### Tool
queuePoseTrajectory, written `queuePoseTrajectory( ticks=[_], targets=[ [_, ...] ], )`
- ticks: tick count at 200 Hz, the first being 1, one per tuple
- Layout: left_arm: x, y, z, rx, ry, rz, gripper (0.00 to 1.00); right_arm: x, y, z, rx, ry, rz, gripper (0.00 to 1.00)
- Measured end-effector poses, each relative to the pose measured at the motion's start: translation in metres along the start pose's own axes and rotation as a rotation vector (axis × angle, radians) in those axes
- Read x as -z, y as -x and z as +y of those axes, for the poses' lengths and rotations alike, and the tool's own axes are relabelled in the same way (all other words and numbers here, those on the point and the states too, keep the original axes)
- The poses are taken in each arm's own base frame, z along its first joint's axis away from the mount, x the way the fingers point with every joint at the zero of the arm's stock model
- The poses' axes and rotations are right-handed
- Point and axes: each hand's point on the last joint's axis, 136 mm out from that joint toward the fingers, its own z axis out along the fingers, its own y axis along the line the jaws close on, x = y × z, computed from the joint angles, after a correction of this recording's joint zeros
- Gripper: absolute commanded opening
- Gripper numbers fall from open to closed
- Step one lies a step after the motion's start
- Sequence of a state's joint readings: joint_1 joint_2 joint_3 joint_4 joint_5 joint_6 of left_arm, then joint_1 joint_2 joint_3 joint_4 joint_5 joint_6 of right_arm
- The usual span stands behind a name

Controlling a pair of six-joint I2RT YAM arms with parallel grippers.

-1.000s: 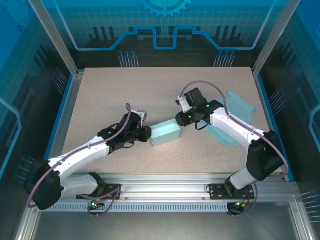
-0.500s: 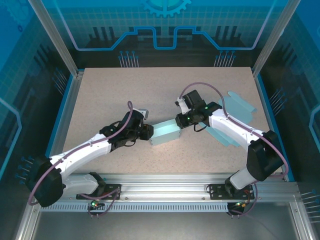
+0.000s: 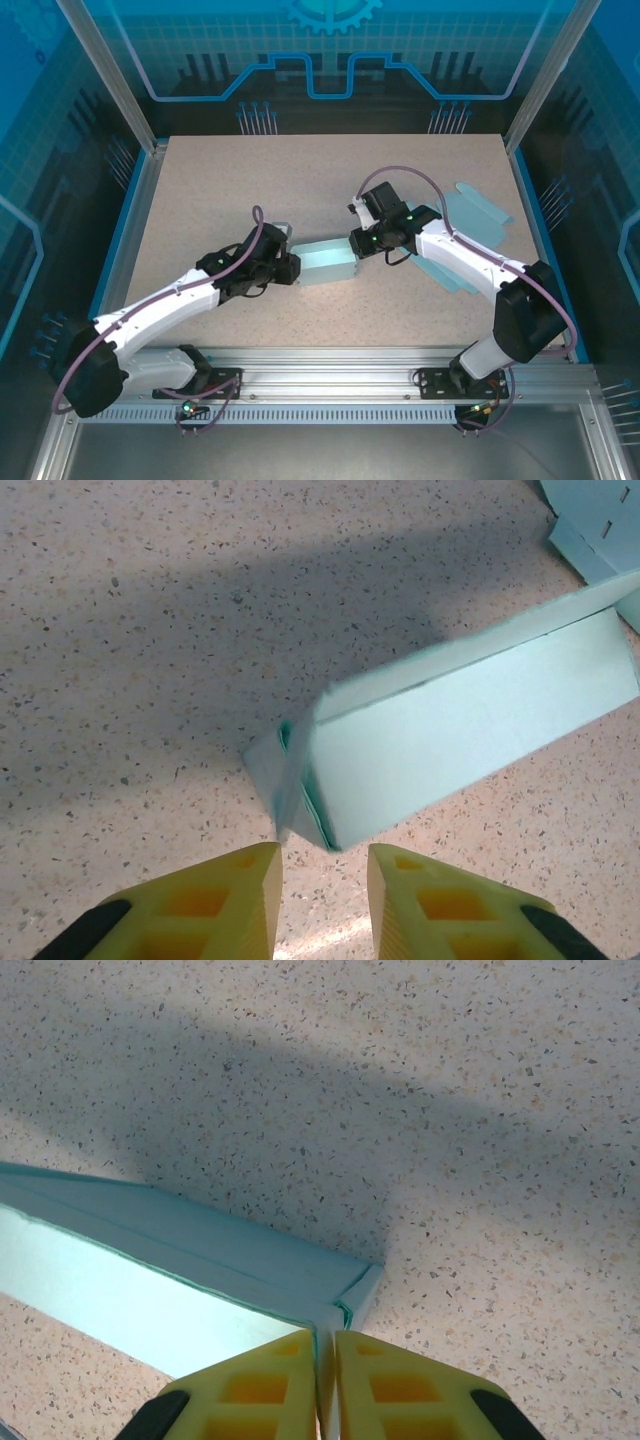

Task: Fold the paper box

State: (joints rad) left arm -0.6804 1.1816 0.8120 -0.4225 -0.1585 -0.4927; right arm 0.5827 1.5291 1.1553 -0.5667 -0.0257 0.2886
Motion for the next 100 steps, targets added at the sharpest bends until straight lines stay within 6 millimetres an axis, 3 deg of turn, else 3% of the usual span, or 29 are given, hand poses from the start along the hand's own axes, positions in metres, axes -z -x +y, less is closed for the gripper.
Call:
queuePoseTrajectory(
  ticks=[54, 79, 100],
  targets=[
    [0.003, 0.006, 0.004, -0.010, 0.028, -0.030, 0.34, 0.000, 0.000, 0.001, 0.002, 0.000, 0.001, 0.14],
    [0.008, 0.018, 0.008, -0.054, 0.071, -0.073, 0.51, 0.000, 0.000, 0.000, 0.002, -0.003, 0.000, 0.14],
    [0.012, 0.032, 0.009, -0.121, 0.089, -0.114, 0.52, 0.000, 0.000, -0.001, 0.002, -0.008, 0.000, 0.14]
  ],
)
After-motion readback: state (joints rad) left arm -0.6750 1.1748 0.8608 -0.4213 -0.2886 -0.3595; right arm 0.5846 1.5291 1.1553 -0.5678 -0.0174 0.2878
